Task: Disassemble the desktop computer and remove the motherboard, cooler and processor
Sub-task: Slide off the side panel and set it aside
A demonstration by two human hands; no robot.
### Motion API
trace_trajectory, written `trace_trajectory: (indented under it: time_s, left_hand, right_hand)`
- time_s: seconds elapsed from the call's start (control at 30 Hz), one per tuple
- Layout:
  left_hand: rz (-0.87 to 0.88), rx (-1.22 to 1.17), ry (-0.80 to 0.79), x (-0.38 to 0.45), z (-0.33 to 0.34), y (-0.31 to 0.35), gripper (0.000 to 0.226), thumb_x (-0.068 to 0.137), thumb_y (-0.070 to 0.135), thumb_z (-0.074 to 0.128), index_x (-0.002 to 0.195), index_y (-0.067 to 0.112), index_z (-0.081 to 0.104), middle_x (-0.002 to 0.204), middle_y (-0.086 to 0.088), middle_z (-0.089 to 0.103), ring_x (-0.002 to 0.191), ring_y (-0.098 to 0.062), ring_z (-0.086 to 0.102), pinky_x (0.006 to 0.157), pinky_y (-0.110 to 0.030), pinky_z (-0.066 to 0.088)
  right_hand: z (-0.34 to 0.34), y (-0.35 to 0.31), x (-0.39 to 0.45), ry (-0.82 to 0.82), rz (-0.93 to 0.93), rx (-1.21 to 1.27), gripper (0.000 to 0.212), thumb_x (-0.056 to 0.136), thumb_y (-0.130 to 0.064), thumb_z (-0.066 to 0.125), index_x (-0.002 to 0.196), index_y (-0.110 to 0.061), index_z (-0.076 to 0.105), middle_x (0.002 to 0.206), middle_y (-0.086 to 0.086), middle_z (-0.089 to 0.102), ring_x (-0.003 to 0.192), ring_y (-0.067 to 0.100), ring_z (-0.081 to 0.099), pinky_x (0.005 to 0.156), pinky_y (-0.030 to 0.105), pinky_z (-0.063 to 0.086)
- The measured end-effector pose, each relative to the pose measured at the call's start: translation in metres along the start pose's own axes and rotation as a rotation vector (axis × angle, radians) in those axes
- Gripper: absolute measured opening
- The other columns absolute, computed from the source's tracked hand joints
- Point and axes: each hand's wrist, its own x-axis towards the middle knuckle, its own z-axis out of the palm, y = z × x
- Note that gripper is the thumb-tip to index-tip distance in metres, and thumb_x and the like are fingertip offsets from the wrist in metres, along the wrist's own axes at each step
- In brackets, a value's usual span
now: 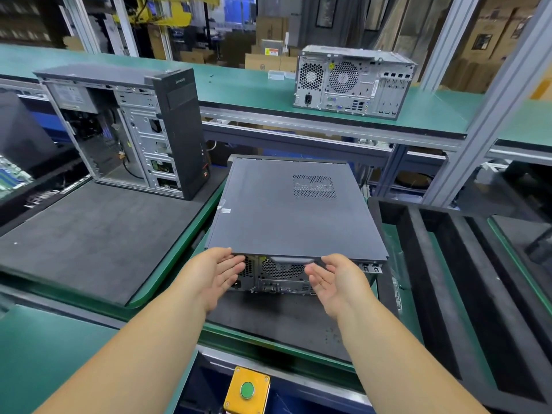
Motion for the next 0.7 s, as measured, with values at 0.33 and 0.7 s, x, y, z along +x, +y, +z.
trace_trajectory:
  time_s: [0.33,0.7]
  left_hand:
    - [0.01,-0.183,-0.116,-0.003,-0.005,0.017,0.034,0.09,0.033,0.063,0.106,0.004,0.057,0.102,-0.016,0.072,0.088,-0.022,0.073,0.062,-0.028,0.055]
    - [0.058,-0.354,-0.252,0.003,0.005,0.051,0.029,0.093,0.037,0.054,0.108,0.014,0.062,0.093,-0.006,0.075,0.081,-0.024,0.073,0.059,-0.027,0.058]
  right_hand:
    - [0.002,-0.012,-0.01,-0.067,-0.001,0.071,0.019,0.093,-0.01,0.058,0.106,0.003,0.052,0.073,0.019,0.071,0.077,0.028,0.07,0.048,0.022,0.054]
    - [0.021,-0.027,0.003,-0.191,-0.022,0.12,0.015,0.09,-0.024,0.067,0.091,-0.011,0.06,0.061,0.003,0.05,0.047,0.012,0.043,0.04,0.02,0.033]
